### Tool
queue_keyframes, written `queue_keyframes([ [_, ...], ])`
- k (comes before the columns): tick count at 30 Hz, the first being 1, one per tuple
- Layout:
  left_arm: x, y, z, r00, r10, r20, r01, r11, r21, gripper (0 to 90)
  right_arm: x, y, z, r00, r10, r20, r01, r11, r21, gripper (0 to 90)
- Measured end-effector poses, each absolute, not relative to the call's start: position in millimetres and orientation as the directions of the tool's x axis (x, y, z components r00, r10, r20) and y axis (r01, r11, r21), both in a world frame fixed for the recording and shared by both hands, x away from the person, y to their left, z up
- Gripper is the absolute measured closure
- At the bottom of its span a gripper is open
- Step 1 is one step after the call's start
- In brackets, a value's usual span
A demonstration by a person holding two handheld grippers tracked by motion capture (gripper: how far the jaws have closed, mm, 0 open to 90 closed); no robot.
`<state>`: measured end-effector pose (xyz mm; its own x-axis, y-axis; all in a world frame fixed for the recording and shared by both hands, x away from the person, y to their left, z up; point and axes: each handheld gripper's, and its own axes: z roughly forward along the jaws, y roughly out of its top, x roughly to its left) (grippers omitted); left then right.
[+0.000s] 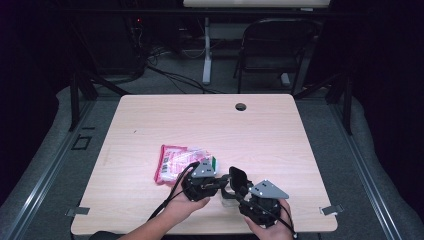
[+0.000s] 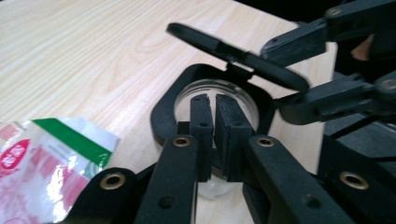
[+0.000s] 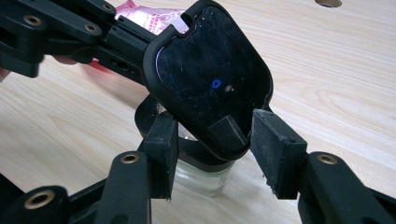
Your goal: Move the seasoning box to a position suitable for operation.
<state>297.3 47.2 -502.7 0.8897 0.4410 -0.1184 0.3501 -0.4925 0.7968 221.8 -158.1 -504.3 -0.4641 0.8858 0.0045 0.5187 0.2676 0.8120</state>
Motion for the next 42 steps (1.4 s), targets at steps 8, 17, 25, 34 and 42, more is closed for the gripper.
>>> queue_keyframes([
  [8,303,48,-509,0.861,0.5,-0.095,0.369,-0.484,0.794,71.3,222,-159,-504,-0.462,0.887,0.006,0.516,0.264,0.815,52.8],
  [17,307,47,-515,0.851,0.516,-0.101,0.389,-0.489,0.781,70.3,222,-160,-504,-0.456,0.89,0.019,0.522,0.25,0.815,53.8],
  [25,305,46,-516,0.853,0.517,-0.076,0.369,-0.492,0.789,71.4,222,-161,-505,-0.453,0.891,0.026,0.522,0.241,0.818,54.5],
  [34,304,46,-516,0.854,0.515,-0.072,0.363,-0.492,0.791,71.5,221,-164,-504,-0.449,0.893,0.033,0.521,0.232,0.822,57.0],
  [42,304,45,-516,0.852,0.518,-0.076,0.368,-0.49,0.79,71.7,218,-169,-502,-0.436,0.899,0.036,0.512,0.215,0.832,59.5],
])
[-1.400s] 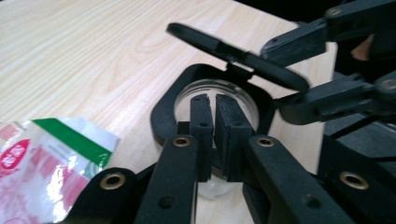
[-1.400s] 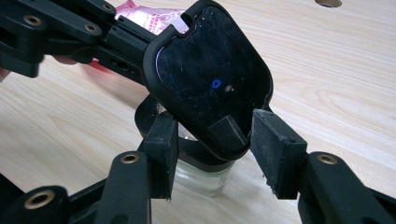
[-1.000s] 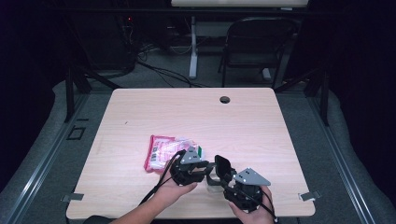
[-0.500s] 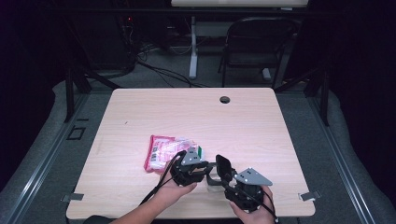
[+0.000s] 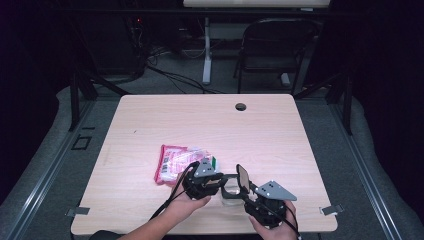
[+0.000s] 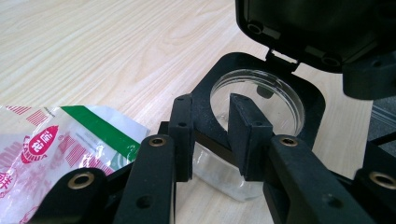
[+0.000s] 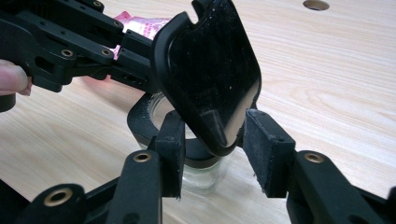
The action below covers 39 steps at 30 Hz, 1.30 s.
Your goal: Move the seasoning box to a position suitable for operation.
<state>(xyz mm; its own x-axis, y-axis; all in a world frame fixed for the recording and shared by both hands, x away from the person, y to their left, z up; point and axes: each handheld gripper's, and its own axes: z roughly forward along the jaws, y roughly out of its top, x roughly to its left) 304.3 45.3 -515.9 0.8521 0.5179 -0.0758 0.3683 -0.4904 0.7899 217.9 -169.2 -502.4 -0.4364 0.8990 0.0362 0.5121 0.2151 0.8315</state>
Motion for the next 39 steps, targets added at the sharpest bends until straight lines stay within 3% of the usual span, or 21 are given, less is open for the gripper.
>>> queue_keyframes([
  [8,304,45,-516,0.852,0.518,-0.076,0.369,-0.491,0.789,71.8,214,-180,-500,-0.417,0.907,0.062,0.516,0.181,0.837,66.2],
  [17,304,44,-516,0.854,0.515,-0.074,0.364,-0.491,0.791,71.9,210,-195,-499,-0.405,0.906,0.125,0.55,0.132,0.825,79.5],
  [39,304,46,-517,0.847,0.525,-0.083,0.372,-0.474,0.798,71.9,215,-194,-501,-0.383,0.912,0.145,0.565,0.108,0.818,80.3],
])
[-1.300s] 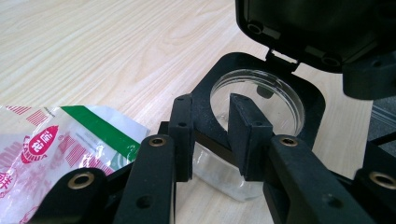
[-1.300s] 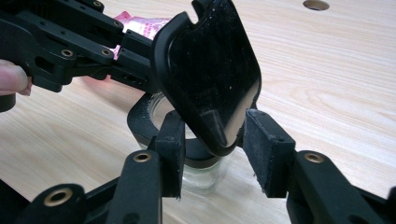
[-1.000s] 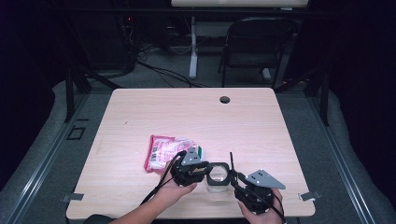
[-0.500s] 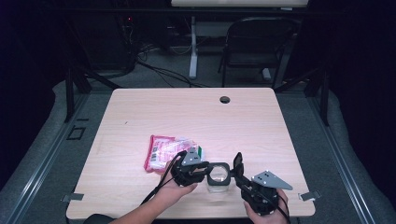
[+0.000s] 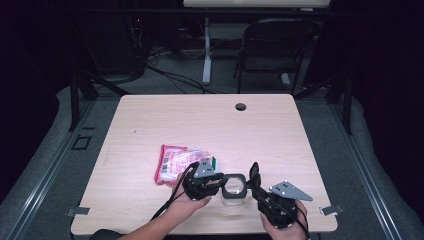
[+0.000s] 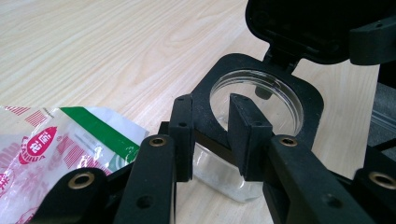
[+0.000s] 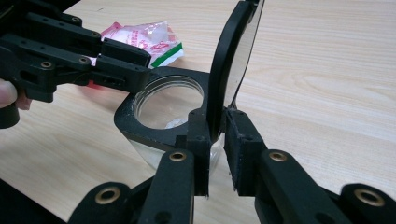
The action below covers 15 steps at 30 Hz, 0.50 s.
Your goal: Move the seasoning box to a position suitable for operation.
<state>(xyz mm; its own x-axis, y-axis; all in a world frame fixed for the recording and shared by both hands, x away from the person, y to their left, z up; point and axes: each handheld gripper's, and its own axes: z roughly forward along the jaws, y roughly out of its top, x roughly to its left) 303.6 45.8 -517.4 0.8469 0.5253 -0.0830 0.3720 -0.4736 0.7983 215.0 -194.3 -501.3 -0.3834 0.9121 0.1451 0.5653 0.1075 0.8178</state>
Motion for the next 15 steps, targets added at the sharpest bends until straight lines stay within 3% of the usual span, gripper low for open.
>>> queue_keyframes([
  [15,305,52,-519,0.83,0.547,-0.107,0.392,-0.437,0.81,67.9,245,-200,-500,-0.386,0.903,0.188,0.579,0.079,0.811,83.4],
])
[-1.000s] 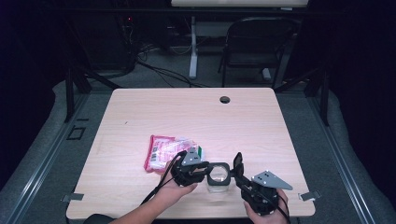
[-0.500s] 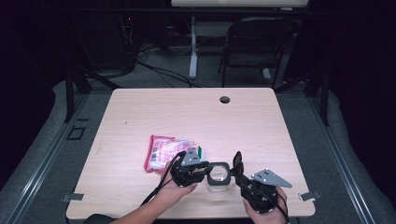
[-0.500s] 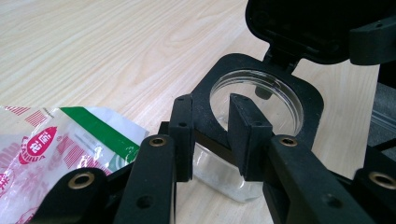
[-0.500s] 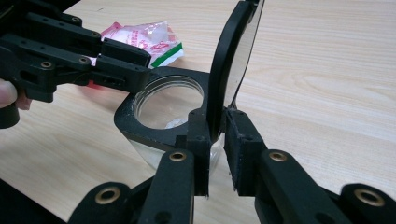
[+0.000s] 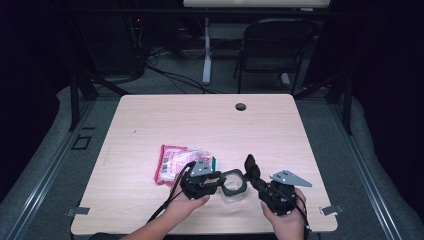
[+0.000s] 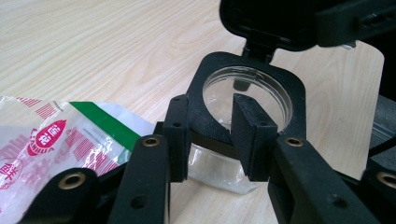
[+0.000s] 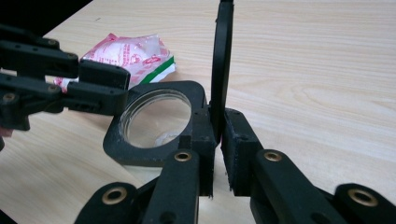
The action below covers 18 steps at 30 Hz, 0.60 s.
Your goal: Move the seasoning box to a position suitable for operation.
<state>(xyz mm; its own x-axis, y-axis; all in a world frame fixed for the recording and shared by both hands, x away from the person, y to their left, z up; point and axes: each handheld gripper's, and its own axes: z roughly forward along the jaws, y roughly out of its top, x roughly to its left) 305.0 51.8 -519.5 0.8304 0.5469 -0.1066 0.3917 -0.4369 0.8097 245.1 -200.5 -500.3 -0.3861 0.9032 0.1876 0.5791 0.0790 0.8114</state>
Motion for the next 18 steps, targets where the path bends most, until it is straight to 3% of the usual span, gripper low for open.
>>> queue_keyframes([
  [18,304,51,-524,0.812,0.575,-0.104,0.424,-0.457,0.782,68.6,303,-209,-498,-0.389,0.883,0.262,0.597,0.026,0.802,81.1],
])
